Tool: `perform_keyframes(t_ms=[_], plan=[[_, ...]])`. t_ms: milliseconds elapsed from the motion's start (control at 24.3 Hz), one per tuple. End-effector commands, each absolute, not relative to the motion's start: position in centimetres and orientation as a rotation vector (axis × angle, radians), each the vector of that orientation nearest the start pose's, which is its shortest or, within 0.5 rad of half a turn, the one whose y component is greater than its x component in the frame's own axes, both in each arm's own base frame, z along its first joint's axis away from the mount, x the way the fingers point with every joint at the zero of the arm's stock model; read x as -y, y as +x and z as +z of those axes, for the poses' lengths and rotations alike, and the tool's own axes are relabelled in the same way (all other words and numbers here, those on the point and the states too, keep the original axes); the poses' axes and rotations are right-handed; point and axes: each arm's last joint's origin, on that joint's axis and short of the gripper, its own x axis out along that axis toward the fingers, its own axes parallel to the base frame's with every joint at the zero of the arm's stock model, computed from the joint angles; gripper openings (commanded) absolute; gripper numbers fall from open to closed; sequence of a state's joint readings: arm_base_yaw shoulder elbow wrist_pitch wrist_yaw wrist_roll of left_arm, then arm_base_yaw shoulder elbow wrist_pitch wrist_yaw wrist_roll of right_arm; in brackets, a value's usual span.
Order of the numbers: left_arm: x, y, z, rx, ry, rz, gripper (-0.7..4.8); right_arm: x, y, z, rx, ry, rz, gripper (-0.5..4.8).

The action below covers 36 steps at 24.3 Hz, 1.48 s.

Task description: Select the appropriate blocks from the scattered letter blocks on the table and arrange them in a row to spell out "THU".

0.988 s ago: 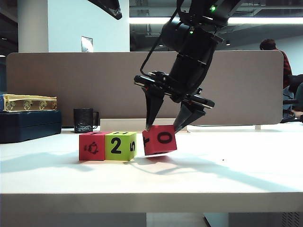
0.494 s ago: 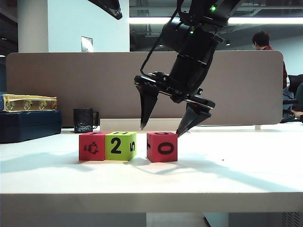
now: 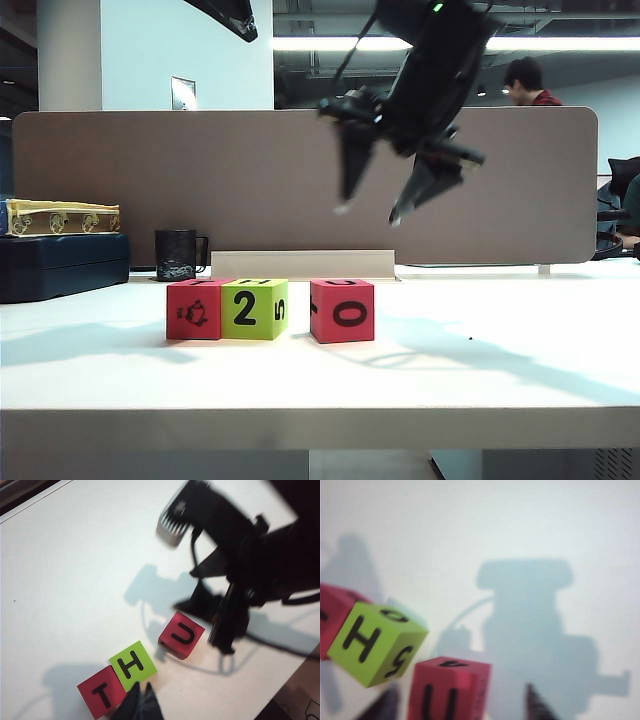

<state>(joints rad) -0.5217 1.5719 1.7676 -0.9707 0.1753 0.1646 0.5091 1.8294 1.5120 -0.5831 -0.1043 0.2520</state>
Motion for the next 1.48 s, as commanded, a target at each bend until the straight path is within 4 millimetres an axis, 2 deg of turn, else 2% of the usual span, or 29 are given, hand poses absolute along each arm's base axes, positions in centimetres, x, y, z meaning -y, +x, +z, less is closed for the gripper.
perform_keyframes(t_ms=[41, 82, 412, 535, 906, 1235, 1482], plan=[[16.1, 27.1, 40.9, -0.718, 0.290, -0.726, -0.06, -18.8, 34.4, 26.7, -0.975, -0.007, 0.440, 0.17], [16.1, 27.1, 40.9, -0.721, 0.293, -0.718, -0.06, -18.5, 34.3, 26.6, -0.998, -0.024, 0.436, -0.04], [15.8, 27.0, 40.6, -0.753, 0.340, -0.666, -0.06, -18.4, 34.2, 24.2, -1.138, -0.066, 0.415, -0.05], [15.6, 26.7, 40.3, -0.795, 0.350, -0.666, -0.06, -19.1, 34.0, 22.9, -1.189, -0.073, 0.439, -0.05], [15.2, 26.0, 40.0, -0.869, 0.379, -0.677, -0.06, -21.0, 34.0, 21.7, -1.175, -0.081, 0.476, -0.05], [14.4, 24.6, 41.4, -0.812, 0.372, -0.679, -0.06, -22.7, 34.0, 20.2, -1.191, -0.035, 0.522, -0.05], [14.3, 24.5, 41.5, -0.817, 0.370, -0.682, -0.06, -23.7, 34.1, 20.4, -1.140, -0.011, 0.537, -0.05]])
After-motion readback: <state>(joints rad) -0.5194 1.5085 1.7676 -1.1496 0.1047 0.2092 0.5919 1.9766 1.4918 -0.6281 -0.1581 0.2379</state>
